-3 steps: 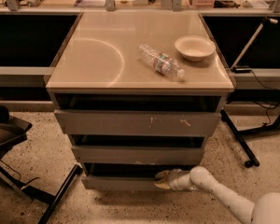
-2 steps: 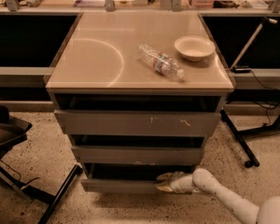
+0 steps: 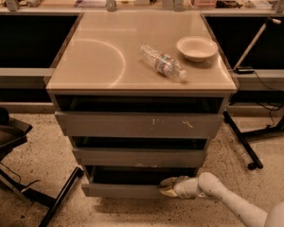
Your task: Open bottom drawer
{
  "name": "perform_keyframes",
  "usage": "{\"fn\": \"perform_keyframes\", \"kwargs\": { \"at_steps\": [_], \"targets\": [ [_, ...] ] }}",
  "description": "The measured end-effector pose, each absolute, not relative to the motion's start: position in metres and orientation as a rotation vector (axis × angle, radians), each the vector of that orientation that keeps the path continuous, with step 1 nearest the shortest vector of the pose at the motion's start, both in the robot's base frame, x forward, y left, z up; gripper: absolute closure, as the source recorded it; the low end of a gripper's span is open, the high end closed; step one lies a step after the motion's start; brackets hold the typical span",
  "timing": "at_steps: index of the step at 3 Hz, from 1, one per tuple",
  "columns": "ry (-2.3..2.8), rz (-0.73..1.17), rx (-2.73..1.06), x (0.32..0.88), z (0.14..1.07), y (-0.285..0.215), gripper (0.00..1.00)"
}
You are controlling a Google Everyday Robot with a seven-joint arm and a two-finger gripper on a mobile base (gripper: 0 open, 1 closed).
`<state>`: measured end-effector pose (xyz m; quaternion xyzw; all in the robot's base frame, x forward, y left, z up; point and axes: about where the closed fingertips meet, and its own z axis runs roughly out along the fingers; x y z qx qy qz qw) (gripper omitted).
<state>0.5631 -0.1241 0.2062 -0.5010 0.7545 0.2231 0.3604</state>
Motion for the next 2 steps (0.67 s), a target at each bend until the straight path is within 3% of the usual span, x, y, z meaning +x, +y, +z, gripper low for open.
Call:
{"fn": "perform_keyframes", "kwargs": {
  "at_steps": [2],
  "targets": [
    [1.945,0.575,-1.291,0.5630,0.2081,-0.1240,0.59]
  ]
}}
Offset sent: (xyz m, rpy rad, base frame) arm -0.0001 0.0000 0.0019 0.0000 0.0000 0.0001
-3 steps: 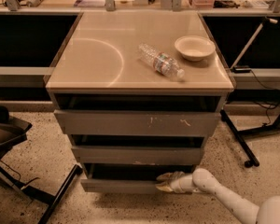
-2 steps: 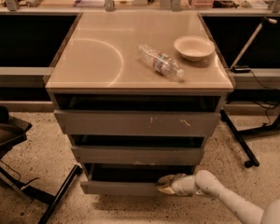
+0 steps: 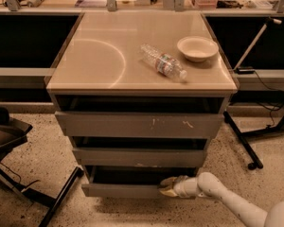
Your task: Open bottom drawer
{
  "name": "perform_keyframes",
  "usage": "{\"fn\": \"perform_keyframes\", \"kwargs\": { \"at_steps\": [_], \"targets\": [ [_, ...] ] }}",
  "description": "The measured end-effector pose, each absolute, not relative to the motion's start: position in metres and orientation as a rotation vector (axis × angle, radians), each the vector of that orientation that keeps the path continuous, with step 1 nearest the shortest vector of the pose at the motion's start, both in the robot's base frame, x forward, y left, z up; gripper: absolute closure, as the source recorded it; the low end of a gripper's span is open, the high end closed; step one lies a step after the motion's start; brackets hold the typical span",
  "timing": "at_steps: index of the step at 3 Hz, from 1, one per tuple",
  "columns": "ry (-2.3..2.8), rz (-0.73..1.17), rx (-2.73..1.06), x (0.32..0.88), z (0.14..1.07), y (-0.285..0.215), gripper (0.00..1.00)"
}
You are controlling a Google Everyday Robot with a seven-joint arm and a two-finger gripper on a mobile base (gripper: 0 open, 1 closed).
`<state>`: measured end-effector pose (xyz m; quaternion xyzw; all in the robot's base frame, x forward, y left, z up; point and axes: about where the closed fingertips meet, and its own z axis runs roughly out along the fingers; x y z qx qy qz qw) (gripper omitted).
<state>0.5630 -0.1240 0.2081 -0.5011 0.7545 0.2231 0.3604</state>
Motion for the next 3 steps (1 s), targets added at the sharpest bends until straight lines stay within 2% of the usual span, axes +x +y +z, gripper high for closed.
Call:
{"fn": "perform_keyframes", "kwargs": {
  "at_steps": [2,3],
  "targets": [
    [1.945,0.575,-1.292,0.5630,0.2081,-0.1239,0.12],
    [1.945,0.575,-1.292,0.5630,0.2081,-0.1239,0.00]
  ]
}}
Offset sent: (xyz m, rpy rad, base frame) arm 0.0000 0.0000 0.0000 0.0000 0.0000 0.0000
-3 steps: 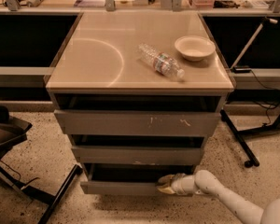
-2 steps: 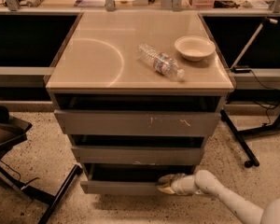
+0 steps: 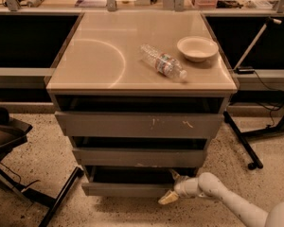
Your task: Open bottom drawer
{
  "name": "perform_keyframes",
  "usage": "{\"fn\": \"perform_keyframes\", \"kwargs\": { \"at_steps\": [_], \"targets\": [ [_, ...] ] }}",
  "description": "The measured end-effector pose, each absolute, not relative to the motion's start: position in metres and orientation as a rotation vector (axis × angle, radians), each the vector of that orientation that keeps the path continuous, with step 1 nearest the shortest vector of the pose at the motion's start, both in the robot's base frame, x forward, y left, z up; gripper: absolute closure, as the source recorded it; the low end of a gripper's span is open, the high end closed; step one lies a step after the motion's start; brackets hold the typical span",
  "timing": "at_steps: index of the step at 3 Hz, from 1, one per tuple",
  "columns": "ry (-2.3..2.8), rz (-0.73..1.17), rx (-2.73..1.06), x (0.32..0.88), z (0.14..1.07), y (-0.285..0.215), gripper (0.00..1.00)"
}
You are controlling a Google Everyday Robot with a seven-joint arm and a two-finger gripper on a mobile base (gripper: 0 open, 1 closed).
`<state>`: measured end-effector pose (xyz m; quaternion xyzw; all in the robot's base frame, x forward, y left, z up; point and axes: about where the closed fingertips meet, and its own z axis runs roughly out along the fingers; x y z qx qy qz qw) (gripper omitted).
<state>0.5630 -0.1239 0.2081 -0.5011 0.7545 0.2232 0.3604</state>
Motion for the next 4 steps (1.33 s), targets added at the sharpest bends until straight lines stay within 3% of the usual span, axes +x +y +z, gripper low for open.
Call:
{"fn": "perform_keyframes", "kwargs": {
  "at_steps": [4],
  "targets": [
    [2.012,0.630,-1.250,0.560,0.162,-0.118,0.00]
  ]
}}
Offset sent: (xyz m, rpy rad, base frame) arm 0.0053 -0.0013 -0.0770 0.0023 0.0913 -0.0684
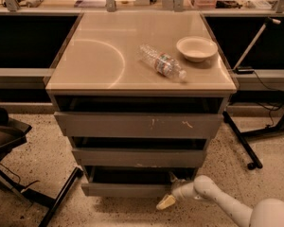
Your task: Open bottom drawer
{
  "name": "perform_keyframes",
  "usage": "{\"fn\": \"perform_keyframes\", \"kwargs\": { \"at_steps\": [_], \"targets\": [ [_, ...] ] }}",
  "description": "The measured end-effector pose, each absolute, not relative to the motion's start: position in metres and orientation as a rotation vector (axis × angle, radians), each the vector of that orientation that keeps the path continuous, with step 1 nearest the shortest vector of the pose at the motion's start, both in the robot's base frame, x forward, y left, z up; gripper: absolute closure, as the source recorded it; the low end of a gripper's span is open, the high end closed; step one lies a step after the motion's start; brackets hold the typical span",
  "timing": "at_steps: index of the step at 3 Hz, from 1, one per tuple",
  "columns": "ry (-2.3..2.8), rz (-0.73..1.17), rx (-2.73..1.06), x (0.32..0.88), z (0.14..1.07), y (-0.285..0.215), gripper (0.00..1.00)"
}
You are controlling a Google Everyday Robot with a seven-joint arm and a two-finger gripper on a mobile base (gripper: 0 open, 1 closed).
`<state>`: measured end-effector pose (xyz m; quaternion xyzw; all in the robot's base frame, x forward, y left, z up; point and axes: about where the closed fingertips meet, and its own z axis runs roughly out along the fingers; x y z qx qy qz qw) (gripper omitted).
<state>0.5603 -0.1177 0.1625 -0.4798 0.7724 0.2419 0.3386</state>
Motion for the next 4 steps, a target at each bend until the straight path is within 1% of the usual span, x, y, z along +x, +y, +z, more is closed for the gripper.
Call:
{"fn": "perform_keyframes", "kwargs": {
  "at_steps": [1,3,4],
  "targets": [
    [2.012,0.630,-1.250,0.560,0.162,-0.118,0.19],
    [2.013,0.638,-1.252,0.559,0.164,-0.118,0.65],
    [2.022,0.652,-1.245,0.548,0.162,-0.125,0.89]
  ]
}}
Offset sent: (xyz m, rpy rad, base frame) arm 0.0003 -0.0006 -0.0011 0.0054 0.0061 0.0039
